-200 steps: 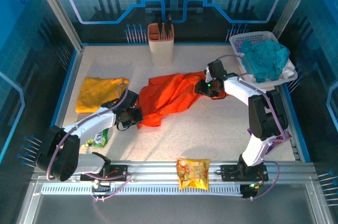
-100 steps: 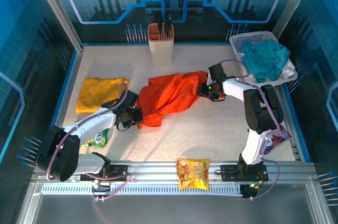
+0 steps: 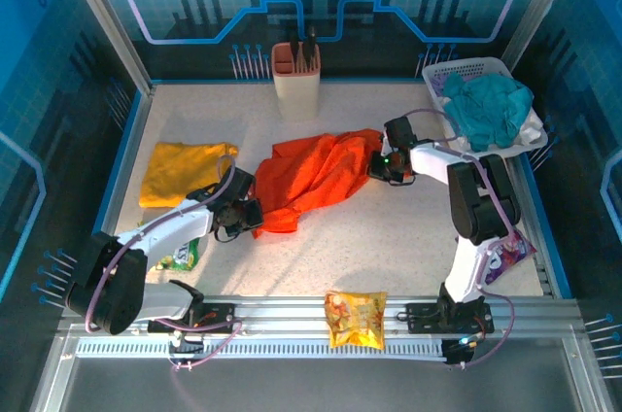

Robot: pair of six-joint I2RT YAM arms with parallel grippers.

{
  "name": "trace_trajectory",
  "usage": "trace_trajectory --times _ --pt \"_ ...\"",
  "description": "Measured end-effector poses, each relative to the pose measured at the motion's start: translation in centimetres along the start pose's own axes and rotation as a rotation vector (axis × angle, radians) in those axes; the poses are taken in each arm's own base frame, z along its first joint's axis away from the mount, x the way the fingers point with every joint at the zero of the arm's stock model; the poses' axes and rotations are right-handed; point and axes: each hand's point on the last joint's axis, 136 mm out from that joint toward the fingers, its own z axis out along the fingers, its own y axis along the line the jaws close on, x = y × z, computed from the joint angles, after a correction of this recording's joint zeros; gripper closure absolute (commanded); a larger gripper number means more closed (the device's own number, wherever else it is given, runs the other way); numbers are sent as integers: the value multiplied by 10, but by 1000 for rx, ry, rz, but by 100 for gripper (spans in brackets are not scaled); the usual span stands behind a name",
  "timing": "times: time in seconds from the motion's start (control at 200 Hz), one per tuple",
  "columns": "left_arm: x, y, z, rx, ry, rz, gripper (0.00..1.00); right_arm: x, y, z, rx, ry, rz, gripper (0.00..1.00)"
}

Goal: Fold and stack the t-shirts

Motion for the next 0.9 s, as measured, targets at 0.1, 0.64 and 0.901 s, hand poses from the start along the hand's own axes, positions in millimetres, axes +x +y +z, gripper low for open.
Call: trace_trajectory --times 0.1,0.64,0.901 --pt "0 0 -2 -3 2 1 98 0 -3 -20 7 1 4 100" --pt "-10 -12 -9 26 -17 5 99 89 -46 -126 83 -56 86 100" --pt "-10 -19 -10 56 -6 22 99 90 -57 -172 149 -209 91 100"
